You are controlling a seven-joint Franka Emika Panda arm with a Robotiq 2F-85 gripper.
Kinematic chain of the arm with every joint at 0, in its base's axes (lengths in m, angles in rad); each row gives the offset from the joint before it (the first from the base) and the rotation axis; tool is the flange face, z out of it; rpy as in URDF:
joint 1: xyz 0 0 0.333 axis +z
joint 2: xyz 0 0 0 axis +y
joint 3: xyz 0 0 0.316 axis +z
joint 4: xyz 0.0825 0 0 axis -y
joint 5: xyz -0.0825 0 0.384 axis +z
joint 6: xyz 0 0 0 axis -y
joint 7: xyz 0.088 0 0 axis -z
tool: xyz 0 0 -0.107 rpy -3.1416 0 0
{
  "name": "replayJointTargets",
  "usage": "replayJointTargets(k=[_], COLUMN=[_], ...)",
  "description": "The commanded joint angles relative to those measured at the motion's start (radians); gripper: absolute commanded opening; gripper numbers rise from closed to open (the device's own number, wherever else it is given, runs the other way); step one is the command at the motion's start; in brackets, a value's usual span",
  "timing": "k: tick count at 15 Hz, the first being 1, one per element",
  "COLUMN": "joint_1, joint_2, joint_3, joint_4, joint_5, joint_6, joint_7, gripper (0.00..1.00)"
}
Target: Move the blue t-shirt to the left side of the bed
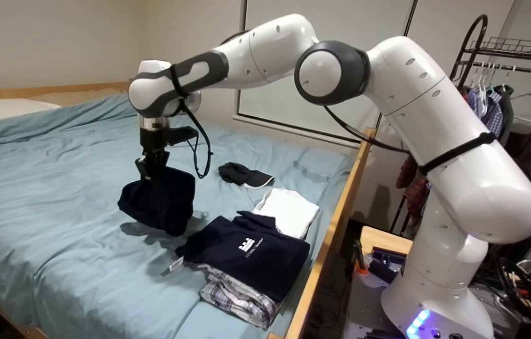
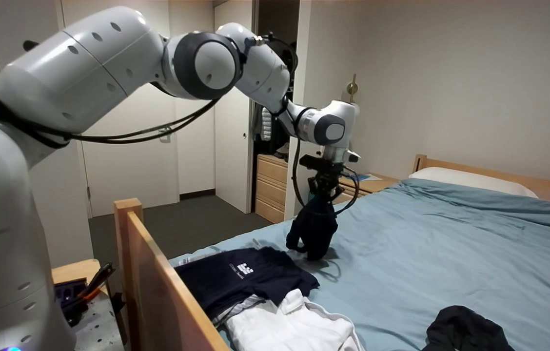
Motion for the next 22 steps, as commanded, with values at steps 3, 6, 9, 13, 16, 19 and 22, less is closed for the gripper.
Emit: replayJointTargets(k=[3,6,9,13,16,19,22], joint_1=[-0.078,-0.11,-0.145,-0.147,-0.144,-0.127,-0.087], joint_2=[0.015,0.022,0.03,0.028,0.025,0.018,0.016], joint_3=[0.152,0.211,0.261,0.239,0.218,0.177,0.1], joint_4=[0.014,0.013,0.012,0.003,0.002,0.004,0.014], joint_5=[0.208,0.332,0.457,0.509,0.511,0.479,0.338], joint_6=[0.015,0.017,0.004,-0.024,-0.072,-0.132,-0.154], joint_7=[-0.038,-0.06,-0.084,-0.05,-0.023,0.03,0.036], gripper=[0.09,0.09,0.09,0.09,0.09,0.09,0.09])
